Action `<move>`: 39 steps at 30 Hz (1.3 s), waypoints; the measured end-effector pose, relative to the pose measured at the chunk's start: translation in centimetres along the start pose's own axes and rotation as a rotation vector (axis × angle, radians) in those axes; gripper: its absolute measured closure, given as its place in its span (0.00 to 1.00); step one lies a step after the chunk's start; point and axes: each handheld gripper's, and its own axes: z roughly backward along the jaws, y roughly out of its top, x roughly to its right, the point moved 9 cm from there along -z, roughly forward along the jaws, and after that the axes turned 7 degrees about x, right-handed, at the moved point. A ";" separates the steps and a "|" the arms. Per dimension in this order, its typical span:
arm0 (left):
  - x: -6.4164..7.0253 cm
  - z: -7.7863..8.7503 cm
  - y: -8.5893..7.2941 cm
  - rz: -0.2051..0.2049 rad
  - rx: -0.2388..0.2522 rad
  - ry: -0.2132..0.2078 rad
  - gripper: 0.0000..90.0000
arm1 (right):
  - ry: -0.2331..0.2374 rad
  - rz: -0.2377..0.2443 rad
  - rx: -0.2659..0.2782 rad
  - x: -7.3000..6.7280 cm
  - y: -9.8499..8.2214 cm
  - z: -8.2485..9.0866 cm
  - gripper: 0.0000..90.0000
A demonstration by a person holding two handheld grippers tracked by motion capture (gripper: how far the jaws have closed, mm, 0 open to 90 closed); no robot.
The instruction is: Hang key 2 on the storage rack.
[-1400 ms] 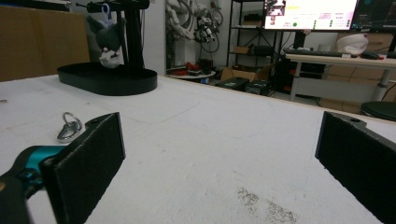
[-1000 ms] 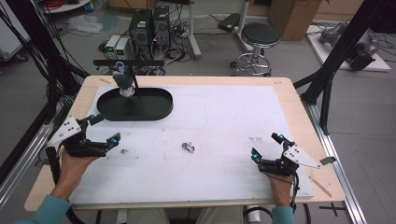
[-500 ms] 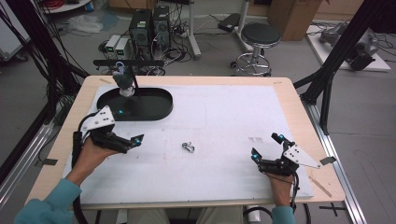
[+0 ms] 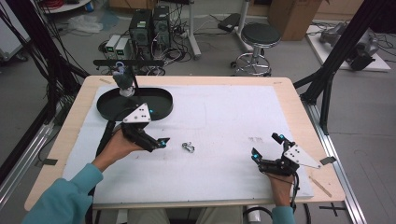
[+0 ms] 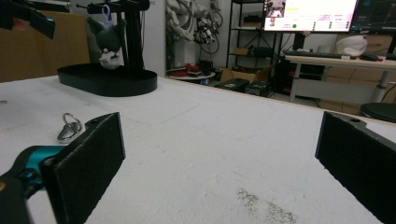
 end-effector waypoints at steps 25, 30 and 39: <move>0.7 -5.6 -1.5 -0.020 -0.253 -0.091 0.03 | 0.000 0.001 0.008 0.0 0.1 0.0 0.01; 0.7 -6.3 -2.0 -0.027 -0.288 -0.096 0.04 | -0.001 -0.004 0.007 0.0 0.1 0.1 0.01; 1.5 -7.3 -3.0 -0.047 -0.346 -0.146 0.15 | -0.001 -0.004 0.007 0.0 0.1 0.1 0.01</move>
